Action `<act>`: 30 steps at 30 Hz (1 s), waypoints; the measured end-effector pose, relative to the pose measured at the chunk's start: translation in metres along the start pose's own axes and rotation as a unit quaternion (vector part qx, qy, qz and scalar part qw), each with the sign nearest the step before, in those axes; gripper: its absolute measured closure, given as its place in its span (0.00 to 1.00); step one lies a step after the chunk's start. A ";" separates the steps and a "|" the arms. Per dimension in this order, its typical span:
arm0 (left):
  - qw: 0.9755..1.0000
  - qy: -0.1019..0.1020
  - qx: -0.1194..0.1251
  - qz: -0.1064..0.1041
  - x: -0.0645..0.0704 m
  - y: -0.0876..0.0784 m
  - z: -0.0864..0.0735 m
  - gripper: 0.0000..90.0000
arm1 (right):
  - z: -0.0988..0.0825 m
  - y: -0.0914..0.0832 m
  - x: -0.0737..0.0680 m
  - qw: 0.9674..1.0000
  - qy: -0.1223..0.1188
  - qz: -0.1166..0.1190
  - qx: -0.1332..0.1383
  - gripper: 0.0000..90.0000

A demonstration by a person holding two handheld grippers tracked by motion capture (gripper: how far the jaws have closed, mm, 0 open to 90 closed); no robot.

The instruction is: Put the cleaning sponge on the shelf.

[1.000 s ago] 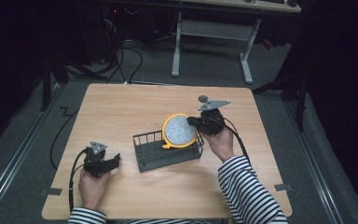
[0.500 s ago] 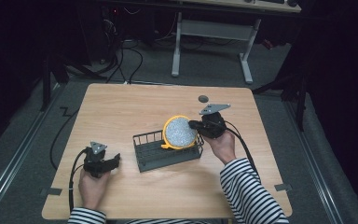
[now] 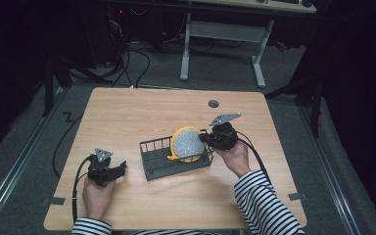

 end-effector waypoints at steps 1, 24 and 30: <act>1.000 0.000 0.000 0.000 0.000 0.000 0.000 0.33 | 0.000 0.000 0.000 1.000 0.000 0.000 0.000 0.98; 1.000 -0.003 0.002 -0.002 0.000 0.000 0.000 0.33 | -0.011 -0.042 0.022 0.995 0.073 -0.043 0.053 0.58; 1.000 -0.002 0.001 -0.001 0.000 0.000 0.000 0.33 | -0.032 -0.067 0.036 0.989 0.106 -0.064 0.075 0.58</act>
Point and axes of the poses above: each handheld gripper's, and its own axes: y roughly forward along the jaws, z roughly out of its top, x roughly to its right, the point moved 5 cm from there along y, roughly forward along the jaws, and after that the axes turned 2 degrees about -y, right-handed, at the moved point
